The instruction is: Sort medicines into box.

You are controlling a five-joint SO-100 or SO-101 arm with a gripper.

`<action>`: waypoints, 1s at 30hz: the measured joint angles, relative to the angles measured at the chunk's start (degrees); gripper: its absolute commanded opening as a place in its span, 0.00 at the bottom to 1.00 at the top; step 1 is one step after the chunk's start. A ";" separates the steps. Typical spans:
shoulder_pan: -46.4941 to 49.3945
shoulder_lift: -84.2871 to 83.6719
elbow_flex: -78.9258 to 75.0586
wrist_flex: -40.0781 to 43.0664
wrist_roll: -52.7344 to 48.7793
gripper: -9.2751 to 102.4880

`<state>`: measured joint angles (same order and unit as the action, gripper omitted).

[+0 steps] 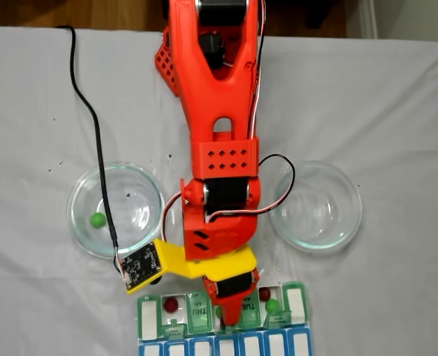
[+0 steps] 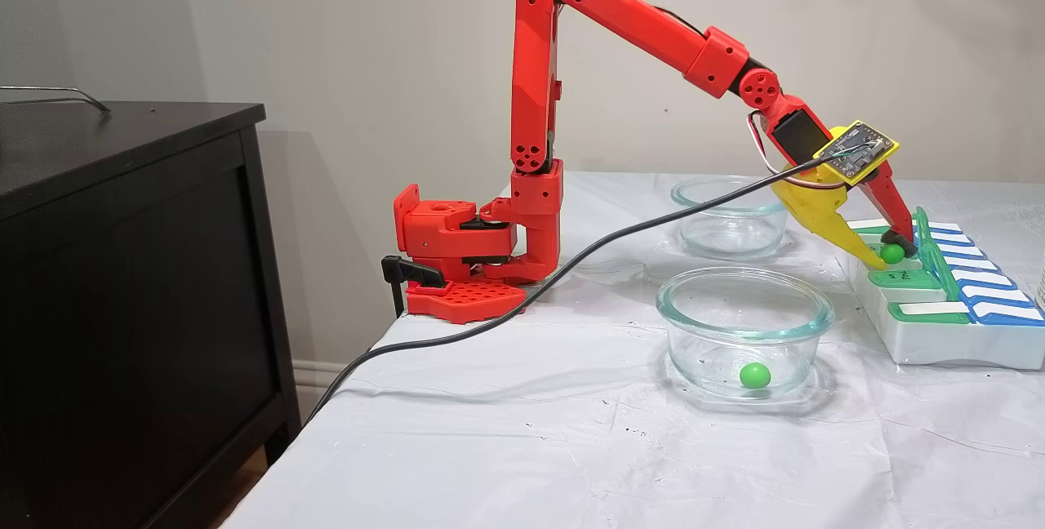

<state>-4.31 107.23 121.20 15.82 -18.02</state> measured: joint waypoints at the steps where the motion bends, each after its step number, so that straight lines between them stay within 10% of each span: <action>1: 0.00 0.00 0.00 0.00 -0.35 0.30; 13: 1.41 3.25 0.00 3.78 0.00 0.08; 30: 20.57 36.56 5.27 40.69 -21.36 0.08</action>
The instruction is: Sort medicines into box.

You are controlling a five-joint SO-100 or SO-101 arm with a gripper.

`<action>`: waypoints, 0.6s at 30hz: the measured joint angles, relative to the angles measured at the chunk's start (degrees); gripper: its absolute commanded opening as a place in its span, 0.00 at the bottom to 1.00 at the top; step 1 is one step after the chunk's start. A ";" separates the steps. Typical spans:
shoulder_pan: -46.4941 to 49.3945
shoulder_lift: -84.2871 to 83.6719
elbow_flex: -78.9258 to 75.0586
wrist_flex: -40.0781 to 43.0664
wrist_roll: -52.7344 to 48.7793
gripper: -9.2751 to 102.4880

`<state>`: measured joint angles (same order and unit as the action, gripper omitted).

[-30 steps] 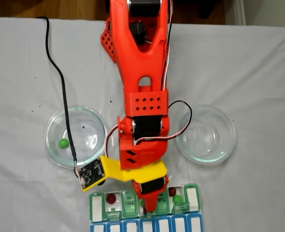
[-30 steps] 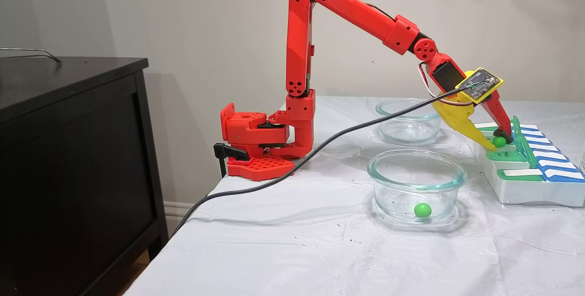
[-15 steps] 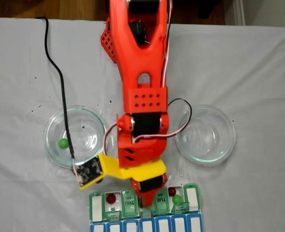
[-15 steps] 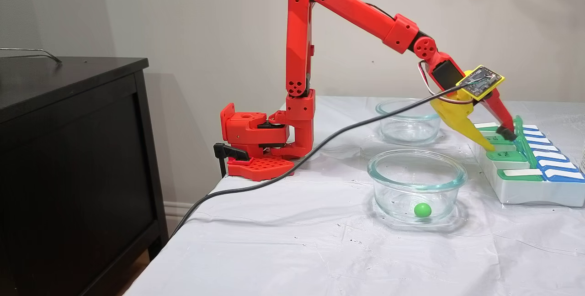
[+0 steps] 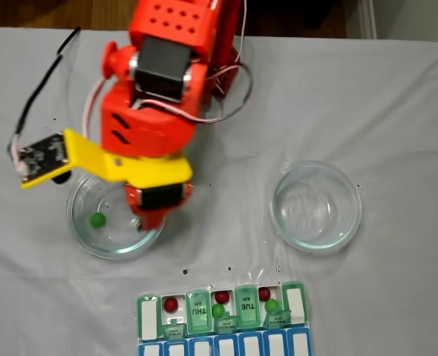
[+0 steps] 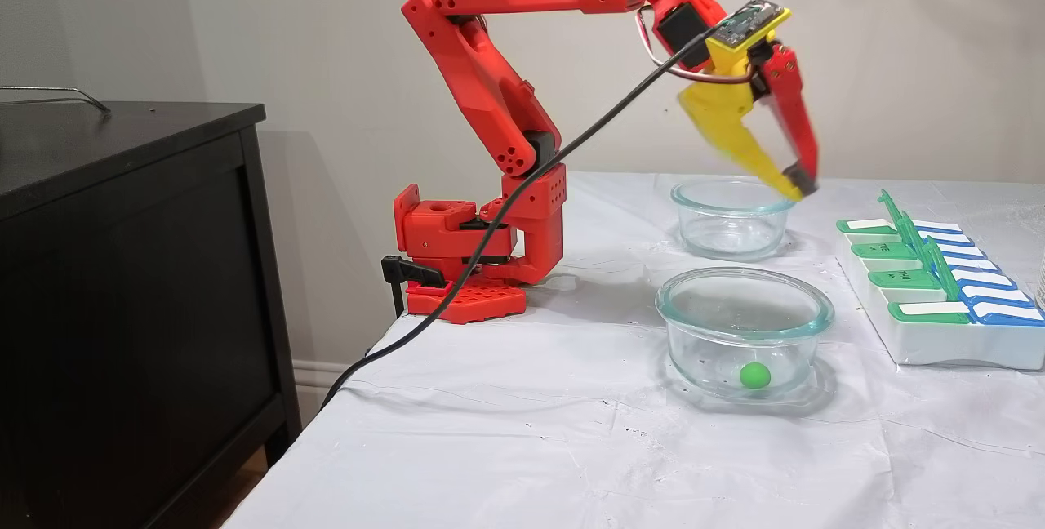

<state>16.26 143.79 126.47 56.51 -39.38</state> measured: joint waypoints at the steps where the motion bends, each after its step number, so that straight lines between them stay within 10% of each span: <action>1: 0.88 -0.79 0.00 0.70 -2.64 0.08; 18: 11.16 -8.44 9.67 -12.92 -25.84 0.24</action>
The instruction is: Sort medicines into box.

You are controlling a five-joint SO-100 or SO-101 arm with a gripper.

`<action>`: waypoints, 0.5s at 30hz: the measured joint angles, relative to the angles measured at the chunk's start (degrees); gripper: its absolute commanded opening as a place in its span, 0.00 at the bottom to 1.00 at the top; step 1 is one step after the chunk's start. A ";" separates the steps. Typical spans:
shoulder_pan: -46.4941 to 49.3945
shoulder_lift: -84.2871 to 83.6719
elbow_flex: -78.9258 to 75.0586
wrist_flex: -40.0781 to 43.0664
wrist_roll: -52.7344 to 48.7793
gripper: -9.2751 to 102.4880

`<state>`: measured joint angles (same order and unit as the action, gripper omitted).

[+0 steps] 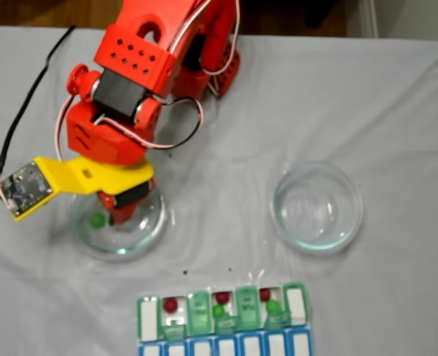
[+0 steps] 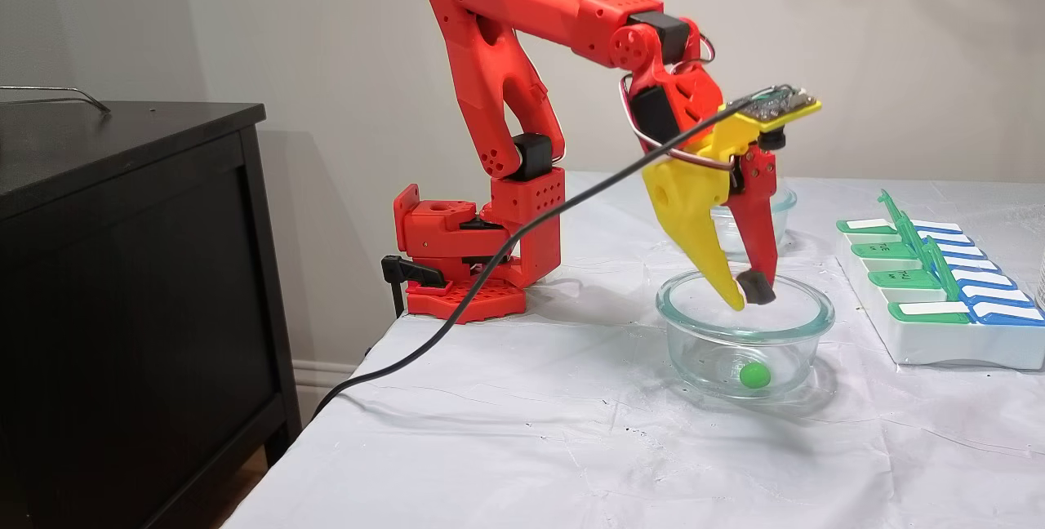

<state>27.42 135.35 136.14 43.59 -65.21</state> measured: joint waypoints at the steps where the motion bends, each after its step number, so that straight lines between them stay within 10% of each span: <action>1: 0.35 -0.35 0.00 -0.35 0.00 0.25; 15: 0.53 -2.20 1.67 -5.80 -2.99 0.21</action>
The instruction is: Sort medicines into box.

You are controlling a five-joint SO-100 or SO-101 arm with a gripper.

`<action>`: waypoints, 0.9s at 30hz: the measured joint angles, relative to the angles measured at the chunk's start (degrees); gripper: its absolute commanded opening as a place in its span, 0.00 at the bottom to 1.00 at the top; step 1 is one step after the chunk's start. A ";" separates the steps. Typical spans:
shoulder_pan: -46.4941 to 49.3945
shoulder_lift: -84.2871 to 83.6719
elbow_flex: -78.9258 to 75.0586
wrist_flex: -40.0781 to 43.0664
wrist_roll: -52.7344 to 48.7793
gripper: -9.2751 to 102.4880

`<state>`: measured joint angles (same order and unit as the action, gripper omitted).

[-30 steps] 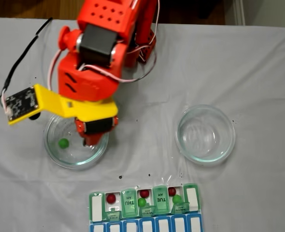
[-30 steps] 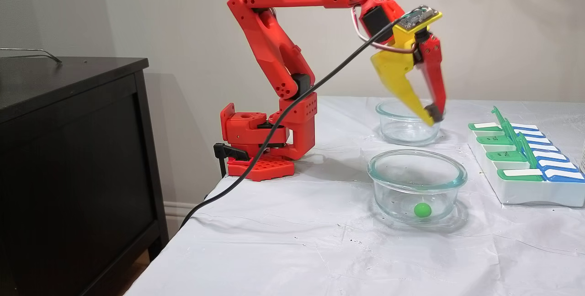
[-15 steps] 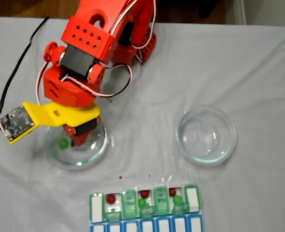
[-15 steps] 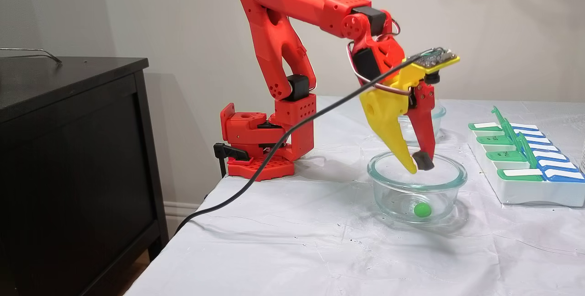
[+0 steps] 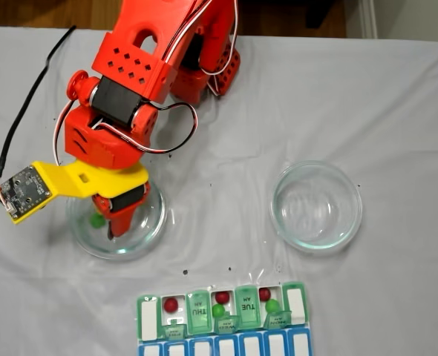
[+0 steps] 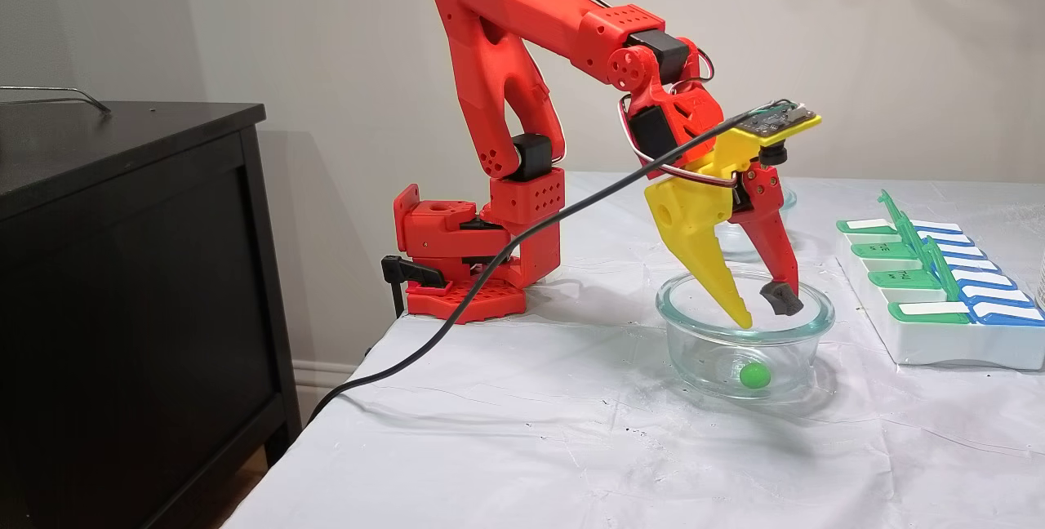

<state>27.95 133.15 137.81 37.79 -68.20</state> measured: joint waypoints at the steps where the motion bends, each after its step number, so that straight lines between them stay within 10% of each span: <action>1: 0.00 0.00 0.00 0.00 -0.35 0.20; 27: 1.49 -12.92 -4.04 -0.70 -0.09 0.21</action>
<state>29.44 120.23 133.77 37.09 -68.29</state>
